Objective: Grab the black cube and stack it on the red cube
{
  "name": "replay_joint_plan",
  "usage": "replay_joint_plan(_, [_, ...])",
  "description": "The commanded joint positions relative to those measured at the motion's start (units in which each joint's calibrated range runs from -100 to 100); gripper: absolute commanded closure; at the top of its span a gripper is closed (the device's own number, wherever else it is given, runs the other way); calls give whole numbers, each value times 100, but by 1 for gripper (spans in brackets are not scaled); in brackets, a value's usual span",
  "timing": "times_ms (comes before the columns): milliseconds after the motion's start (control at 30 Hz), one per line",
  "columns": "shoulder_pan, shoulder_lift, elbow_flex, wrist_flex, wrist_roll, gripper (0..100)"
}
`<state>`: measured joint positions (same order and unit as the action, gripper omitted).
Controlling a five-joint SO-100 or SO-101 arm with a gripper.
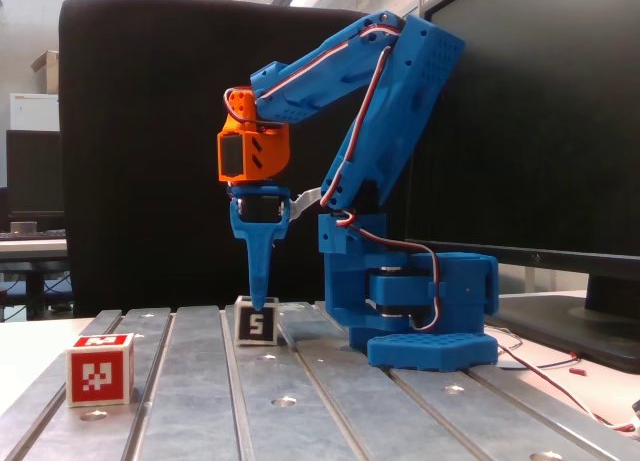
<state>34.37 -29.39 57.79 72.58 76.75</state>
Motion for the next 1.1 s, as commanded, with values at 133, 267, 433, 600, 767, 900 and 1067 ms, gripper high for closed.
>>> replay_joint_plan(133, [0, -77, -193, -3, 0, 68])
replay_joint_plan(267, [7, -77, -130, -29, 0, 68])
replay_joint_plan(433, [7, -44, -112, -29, 0, 68])
replay_joint_plan(600, [14, -2, -58, -140, 0, 68])
replay_joint_plan(767, [14, 6, 214, -602, 0, 68])
replay_joint_plan(900, [14, 6, 214, -627, 0, 68])
replay_joint_plan(1067, [22, 6, 349, -704, 0, 68])
